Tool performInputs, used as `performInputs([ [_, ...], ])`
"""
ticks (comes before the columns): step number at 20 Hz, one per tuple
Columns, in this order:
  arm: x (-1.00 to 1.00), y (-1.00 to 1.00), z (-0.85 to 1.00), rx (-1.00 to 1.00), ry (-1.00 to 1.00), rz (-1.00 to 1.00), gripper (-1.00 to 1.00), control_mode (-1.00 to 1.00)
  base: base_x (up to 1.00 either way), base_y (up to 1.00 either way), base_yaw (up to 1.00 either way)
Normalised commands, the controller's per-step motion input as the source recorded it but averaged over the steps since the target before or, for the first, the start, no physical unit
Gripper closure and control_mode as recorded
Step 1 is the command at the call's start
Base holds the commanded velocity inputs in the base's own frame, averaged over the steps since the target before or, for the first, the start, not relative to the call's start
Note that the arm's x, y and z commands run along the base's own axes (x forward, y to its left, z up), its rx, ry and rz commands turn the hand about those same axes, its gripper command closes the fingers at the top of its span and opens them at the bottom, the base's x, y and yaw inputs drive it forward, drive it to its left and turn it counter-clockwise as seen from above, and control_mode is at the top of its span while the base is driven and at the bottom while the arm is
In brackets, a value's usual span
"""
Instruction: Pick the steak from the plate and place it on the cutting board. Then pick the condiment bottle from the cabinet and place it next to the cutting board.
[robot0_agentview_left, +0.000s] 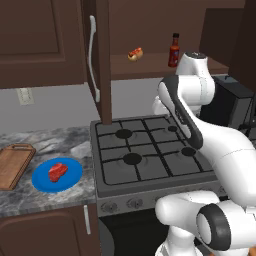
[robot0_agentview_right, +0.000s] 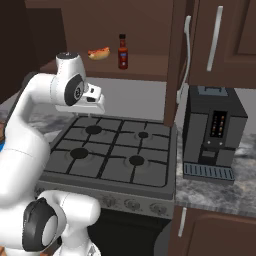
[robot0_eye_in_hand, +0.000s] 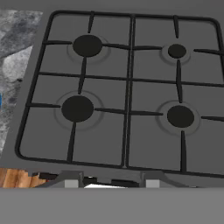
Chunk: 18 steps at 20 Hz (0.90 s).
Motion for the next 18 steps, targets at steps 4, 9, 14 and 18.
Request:
performInputs([
  [4,-0.06,0.00,0.00,0.00,-0.04,0.00,-1.00,-1.00,0.00,0.00,0.00],
  [9,-0.34,-0.03,0.05,0.00,-0.11,0.00,-1.00,-1.00,0.00,0.00,0.00],
  [14,-0.35,-0.01,0.06,0.00,-0.11,0.00,-1.00,-1.00,0.00,0.00,0.00],
  [18,-0.29,0.00,0.06,0.00,-0.07,0.01,-1.00,-1.00,0.00,0.00,0.00],
])
